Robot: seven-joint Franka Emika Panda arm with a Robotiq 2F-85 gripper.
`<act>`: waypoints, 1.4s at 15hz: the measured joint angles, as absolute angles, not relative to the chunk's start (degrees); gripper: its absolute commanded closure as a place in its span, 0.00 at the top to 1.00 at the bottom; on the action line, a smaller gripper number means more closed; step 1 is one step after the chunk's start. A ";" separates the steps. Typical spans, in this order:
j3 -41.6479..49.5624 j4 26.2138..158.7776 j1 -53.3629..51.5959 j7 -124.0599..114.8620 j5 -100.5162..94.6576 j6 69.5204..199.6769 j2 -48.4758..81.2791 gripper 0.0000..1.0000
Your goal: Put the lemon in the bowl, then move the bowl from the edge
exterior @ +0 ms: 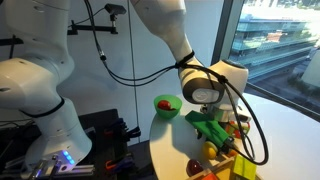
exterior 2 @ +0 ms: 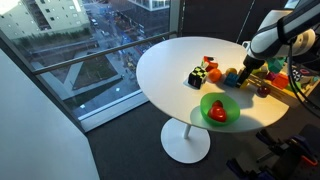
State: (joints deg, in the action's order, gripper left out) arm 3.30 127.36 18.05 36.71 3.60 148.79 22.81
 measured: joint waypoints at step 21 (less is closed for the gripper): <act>3.40 123.73 15.36 27.53 3.60 138.69 17.36 0.45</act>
State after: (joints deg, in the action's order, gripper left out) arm 3.40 123.73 15.36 27.53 3.60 138.69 17.36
